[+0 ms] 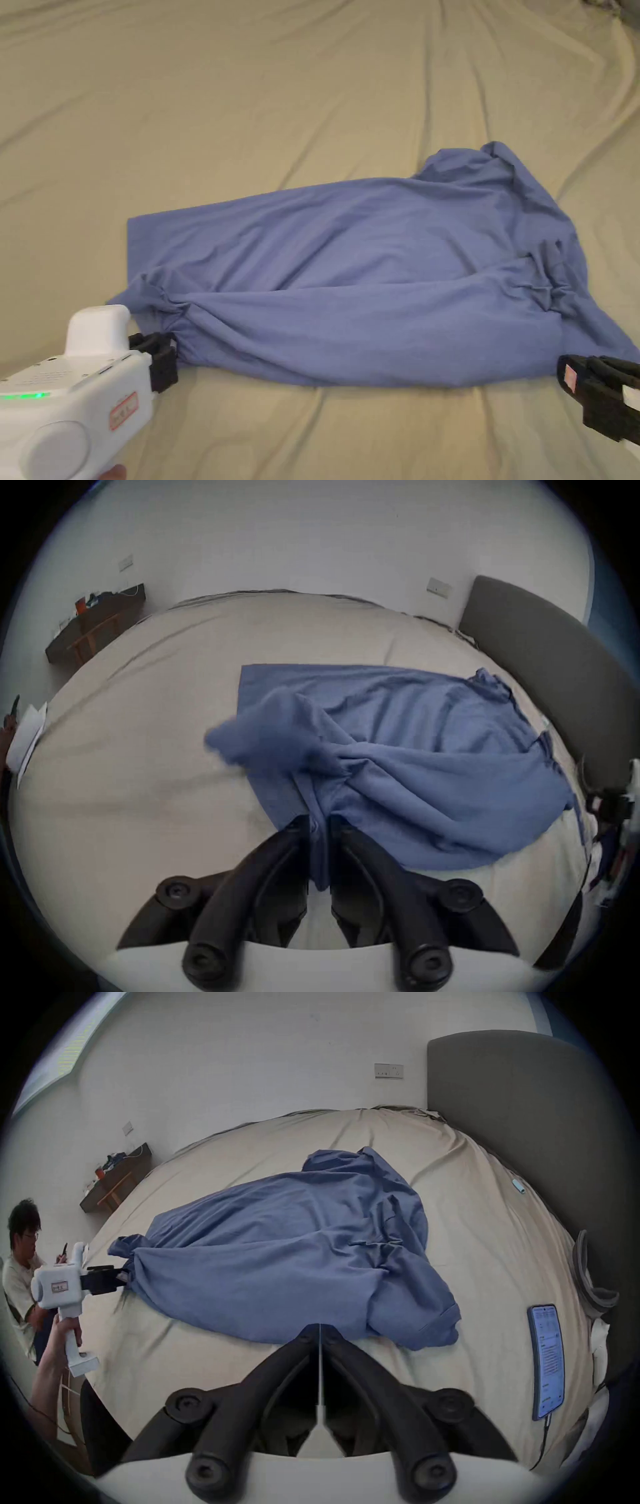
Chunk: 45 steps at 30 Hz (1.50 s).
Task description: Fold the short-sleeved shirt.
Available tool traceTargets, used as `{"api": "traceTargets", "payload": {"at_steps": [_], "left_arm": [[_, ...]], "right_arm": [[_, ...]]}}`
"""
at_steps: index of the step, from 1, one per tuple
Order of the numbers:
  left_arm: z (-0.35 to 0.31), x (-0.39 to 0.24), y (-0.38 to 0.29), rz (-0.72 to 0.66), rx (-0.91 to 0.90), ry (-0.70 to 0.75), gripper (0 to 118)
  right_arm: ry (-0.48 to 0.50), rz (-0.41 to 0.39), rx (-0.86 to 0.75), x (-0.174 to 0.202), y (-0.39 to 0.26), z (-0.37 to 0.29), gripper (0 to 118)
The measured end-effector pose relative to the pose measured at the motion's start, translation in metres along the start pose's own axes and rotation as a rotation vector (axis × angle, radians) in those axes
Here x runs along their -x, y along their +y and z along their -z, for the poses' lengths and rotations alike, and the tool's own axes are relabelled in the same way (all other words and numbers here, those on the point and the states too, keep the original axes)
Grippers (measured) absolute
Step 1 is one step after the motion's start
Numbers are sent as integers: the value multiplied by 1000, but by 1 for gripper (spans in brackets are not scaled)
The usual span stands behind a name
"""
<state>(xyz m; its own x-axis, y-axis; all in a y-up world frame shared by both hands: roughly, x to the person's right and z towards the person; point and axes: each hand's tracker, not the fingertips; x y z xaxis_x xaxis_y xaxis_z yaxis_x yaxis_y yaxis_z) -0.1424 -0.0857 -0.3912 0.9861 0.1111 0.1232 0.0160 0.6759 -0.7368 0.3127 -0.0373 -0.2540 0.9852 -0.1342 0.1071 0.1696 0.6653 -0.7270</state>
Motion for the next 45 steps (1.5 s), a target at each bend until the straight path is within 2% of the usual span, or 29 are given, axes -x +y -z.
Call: {"api": "traceTargets", "payload": {"at_steps": [1, 2, 3, 5, 8, 10, 11, 13, 14, 18, 24, 30, 34, 40, 41, 42, 43, 44, 45], "left_arm": [[-3, 0, 1, 3, -3, 6, 9], [-4, 0, 3, 7, -6, 9, 9], [-5, 0, 5, 11, -3, 9, 9], [-5, -1, 4, 17, -1, 6, 9], [-5, -5, 5, 28, 13, 11, 9], [-4, -6, 5, 28, 19, 14, 9], [-3, -8, 6, 26, 23, 14, 9], [-2, -8, 5, 19, 29, 12, 9], [-1, -8, 5, 11, 34, 7, 9], [-5, -2, 5, -12, 33, -21, 9], [-29, 10, 16, -2, 14, -65, 9], [-67, 26, 0, 50, 5, -39, 9], [-71, 39, -28, 23, 75, -16, 9], [-62, 45, -52, -25, 132, -19, 9], [-63, 46, -50, -47, 130, -25, 18], [-65, 48, -47, -65, 135, -19, 47], [-68, 49, -46, -83, 142, -9, 75], [-73, 52, -47, -86, 135, 1, 84], [-81, 55, -49, -84, 121, 15, 84]], "right_arm": [[-5, 35, 21, -7, 3, 2, 23], [-22, 47, 47, -20, 1, 7, 72], [-51, 52, 82, -28, -1, 14, 116], [-94, 53, 49, -43, -2, 19, 118], [-107, 99, 101, -68, 1, 40, 118], [-101, 121, 108, -80, 2, 56, 113], [-94, 135, 119, -84, 4, 65, 102], [-79, 137, 124, -89, 6, 81, 21], [-69, 135, 142, -88, 5, 92, 9], [-76, 98, 95, -76, 4, 77, 7], [-40, 80, 7, -63, -2, 14, 7], [-37, 72, 10, -50, -22, -32, 7], [-22, 85, 64, -46, -45, -36, 7], [-45, 58, 126, -46, -62, -18, 7], [-46, 59, 131, -46, -60, -18, 16], [-47, 64, 143, -47, -57, -18, 61], [-59, 60, 162, -47, -55, -18, 99], [-70, 49, 169, -46, -56, -18, 113], [-76, 27, 154, -43, -56, -24, 112]]}}
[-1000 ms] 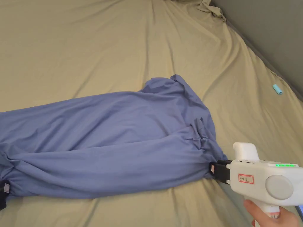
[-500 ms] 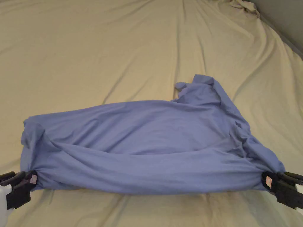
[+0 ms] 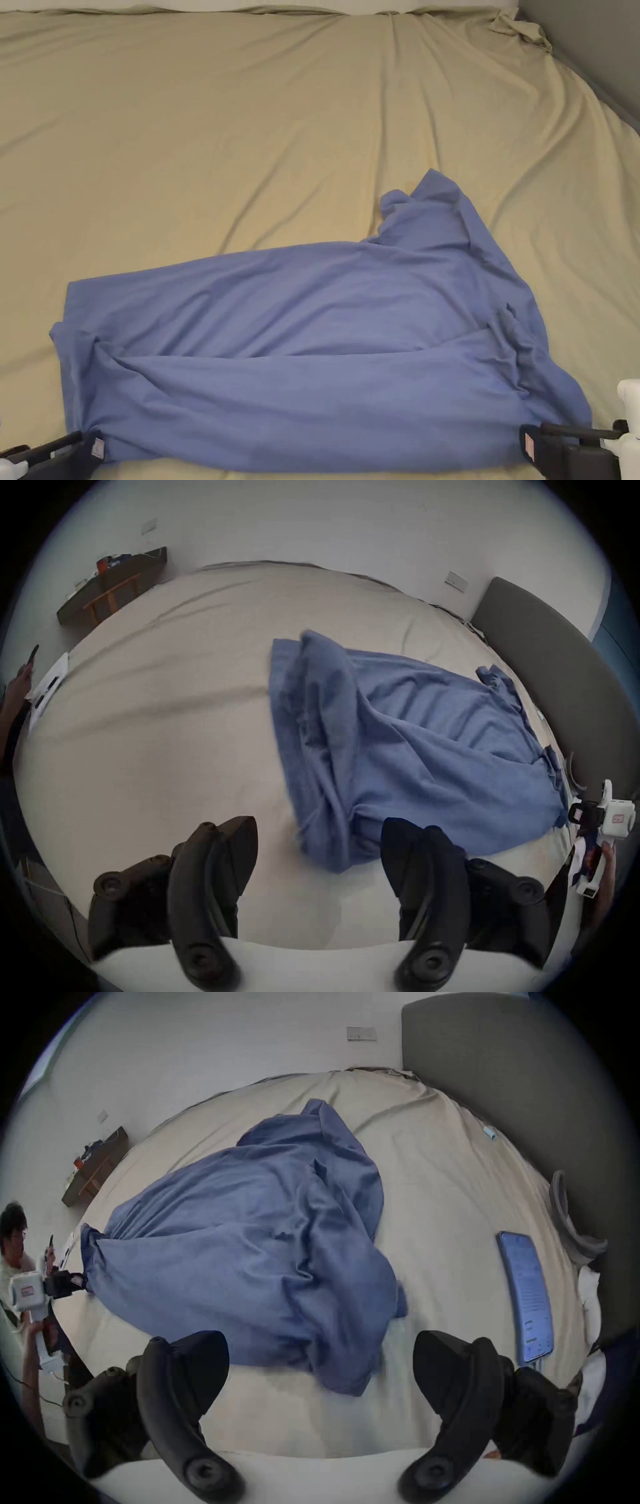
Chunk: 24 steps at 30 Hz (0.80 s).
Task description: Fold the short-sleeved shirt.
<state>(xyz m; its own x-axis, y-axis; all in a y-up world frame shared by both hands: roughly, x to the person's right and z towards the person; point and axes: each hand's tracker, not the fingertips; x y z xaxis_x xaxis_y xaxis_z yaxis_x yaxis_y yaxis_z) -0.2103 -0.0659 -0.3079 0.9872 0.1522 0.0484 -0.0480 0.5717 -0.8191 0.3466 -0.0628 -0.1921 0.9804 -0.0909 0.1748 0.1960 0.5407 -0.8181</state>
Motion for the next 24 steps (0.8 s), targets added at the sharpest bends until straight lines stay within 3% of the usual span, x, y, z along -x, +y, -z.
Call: {"api": "traceTargets", "payload": {"at_steps": [6, 7, 8, 10, 11, 12, 13, 19, 24], "left_arm": [[-86, 9, -6, -7, -134, 115, 81], [-102, 8, -4, -6, -166, 103, 70], [-121, 5, -2, 0, -229, 108, 38], [-155, -6, 2, 39, -334, 149, 12], [-166, -13, 6, 40, -381, 194, 2], [-179, -18, 7, 39, -439, 224, 0], [-186, -21, 12, 41, -411, 183, 0], [-184, -38, 44, 82, -446, 163, 0], [-108, -37, 125, 154, -324, 103, 0]], "right_arm": [[33, -7, -108, 11, 17, -53, 112], [33, -25, -141, 17, 22, -62, 109], [39, -46, -182, 23, 28, -74, 101], [75, -67, -262, 35, 37, -98, 88], [101, -77, -296, 40, 40, -107, 79], [106, -84, -322, 46, 42, -113, 26], [61, -89, -374, 52, 41, -118, 3], [92, -91, -348, 53, 46, -113, 3], [85, -104, -348, 55, 57, -104, 3]]}}
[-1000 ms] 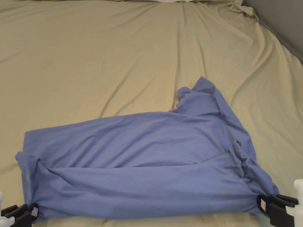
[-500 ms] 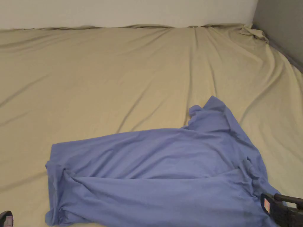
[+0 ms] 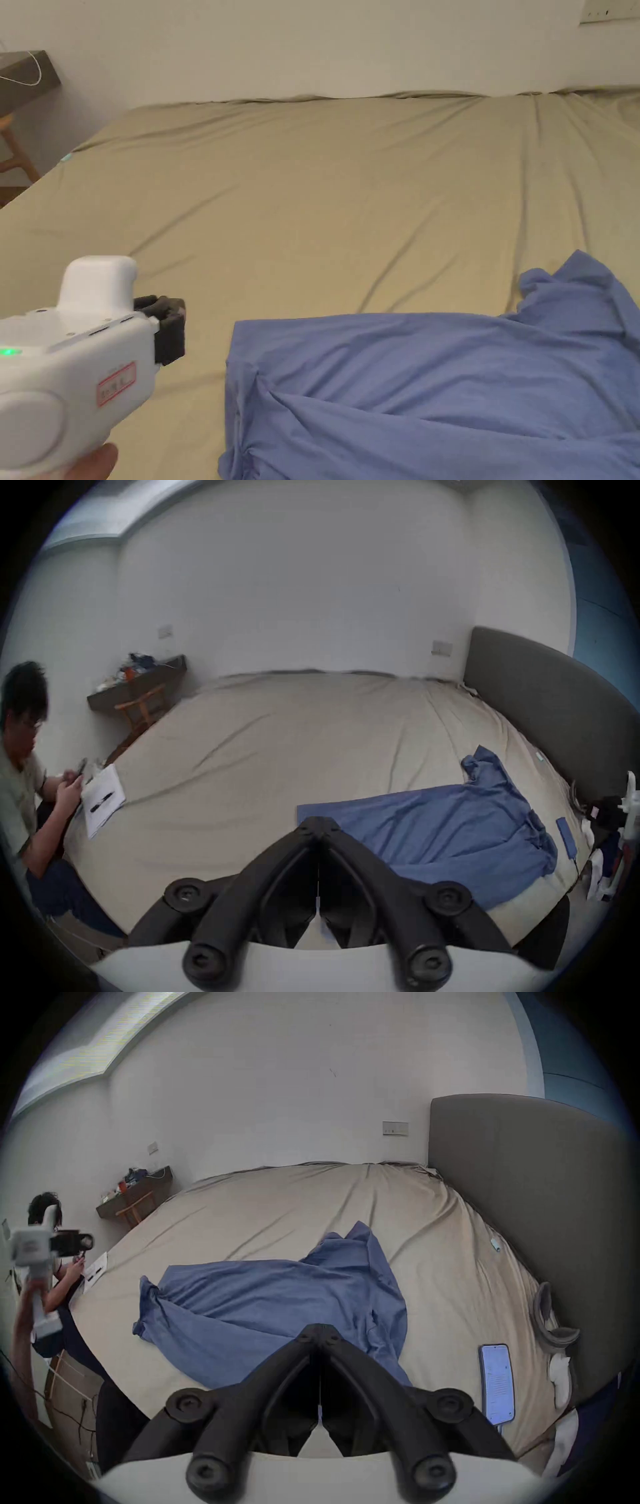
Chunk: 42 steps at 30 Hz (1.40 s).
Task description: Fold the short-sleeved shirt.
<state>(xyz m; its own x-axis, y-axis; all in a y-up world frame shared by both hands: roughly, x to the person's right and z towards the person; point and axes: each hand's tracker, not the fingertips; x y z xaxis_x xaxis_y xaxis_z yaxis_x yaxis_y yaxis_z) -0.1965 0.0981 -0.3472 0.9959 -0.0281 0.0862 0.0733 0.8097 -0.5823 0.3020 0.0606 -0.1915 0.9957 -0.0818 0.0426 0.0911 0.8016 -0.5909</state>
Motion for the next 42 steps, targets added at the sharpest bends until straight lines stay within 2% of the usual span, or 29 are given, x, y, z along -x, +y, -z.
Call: {"api": "traceTargets", "payload": {"at_steps": [3, 4, 6, 7, 10, 13, 16, 17, 19, 20, 21, 24, 30, 31, 33, 36, 39, 42], "left_arm": [[85, -2, 26, -3, 102, -50, 2], [117, 2, 31, -49, 169, -69, 16], [179, 7, 34, -137, 329, -95, 84], [210, 11, 29, -180, 418, -94, 84], [261, 13, 11, -235, 479, -25, 84], [291, 12, -6, -233, 540, -27, 84], [304, -1, -21, -135, 591, -27, 80], [301, -9, -24, -40, 554, 9, 78], [289, -19, -24, 23, 507, -19, 60], [288, -20, -21, 6, 511, -38, 40], [285, -20, -17, -5, 502, -59, 7], [276, -26, -7, 16, 510, -46, 4], [211, -27, 12, -4, 331, -106, 4], [204, -28, 12, -5, 317, -108, 4], [197, -27, 12, -12, 314, -112, 4], [198, -25, 10, -30, 317, -122, 4], [199, -25, 9, -48, 325, -122, 4], [200, -25, 10, -69, 321, -128, 4]], "right_arm": [[-3, -2, 8, -1, 7, 13, 3], [-6, -2, 11, -3, 9, 19, 3], [-13, 7, 19, -5, 13, 31, 3], [-14, 12, 27, -7, 15, 38, 3], [-24, 10, 58, -10, 18, 59, 3], [-28, 2, 92, -11, 17, 78, 3], [-19, -5, 118, -9, 15, 92, 3], [-15, -9, 125, -8, 14, 95, 3], [-12, -11, 139, -6, 10, 101, 3], [-7, -10, 145, -5, 9, 103, 3], [-2, -8, 151, -5, 7, 105, 3], [7, -6, 162, -5, 7, 108, 3], [18, 8, 120, -25, 40, 111, 4], [23, 22, 115, -33, 51, 116, 29], [40, 58, 192, -51, 72, 141, 118], [35, 100, 201, -79, 87, 189, 118], [-1, 163, 310, -106, 92, 249, 118], [-76, 165, 417, -122, 83, 304, 118]]}}
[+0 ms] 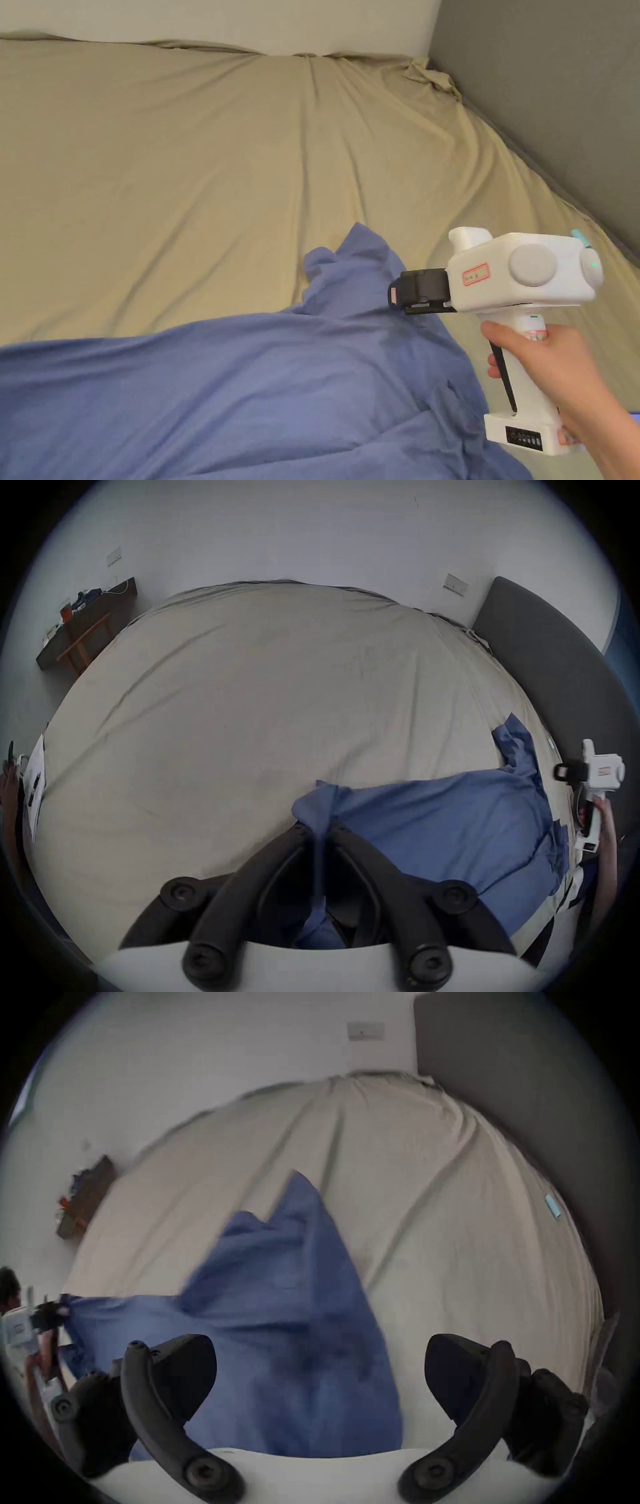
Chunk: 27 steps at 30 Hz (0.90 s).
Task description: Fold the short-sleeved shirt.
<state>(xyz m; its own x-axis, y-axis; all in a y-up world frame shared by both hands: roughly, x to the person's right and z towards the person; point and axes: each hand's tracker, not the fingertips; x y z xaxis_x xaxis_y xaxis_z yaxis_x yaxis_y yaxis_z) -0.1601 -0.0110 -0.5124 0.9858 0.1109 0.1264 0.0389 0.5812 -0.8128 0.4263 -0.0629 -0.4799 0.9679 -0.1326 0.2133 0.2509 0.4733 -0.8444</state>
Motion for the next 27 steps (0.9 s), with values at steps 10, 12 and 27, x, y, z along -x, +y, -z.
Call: {"api": "traceTargets", "payload": {"at_steps": [10, 12, 27], "left_arm": [[6, -2, 6, 32, 13, 20, 4], [3, -2, 6, 21, 5, 14, 4], [-96, 13, -59, 49, -82, 47, 4]], "right_arm": [[-67, -119, 13, 10, 6, 27, 2], [-67, -142, 9, 16, 5, 14, 2], [69, -181, -279, 30, -107, -158, 2]]}}
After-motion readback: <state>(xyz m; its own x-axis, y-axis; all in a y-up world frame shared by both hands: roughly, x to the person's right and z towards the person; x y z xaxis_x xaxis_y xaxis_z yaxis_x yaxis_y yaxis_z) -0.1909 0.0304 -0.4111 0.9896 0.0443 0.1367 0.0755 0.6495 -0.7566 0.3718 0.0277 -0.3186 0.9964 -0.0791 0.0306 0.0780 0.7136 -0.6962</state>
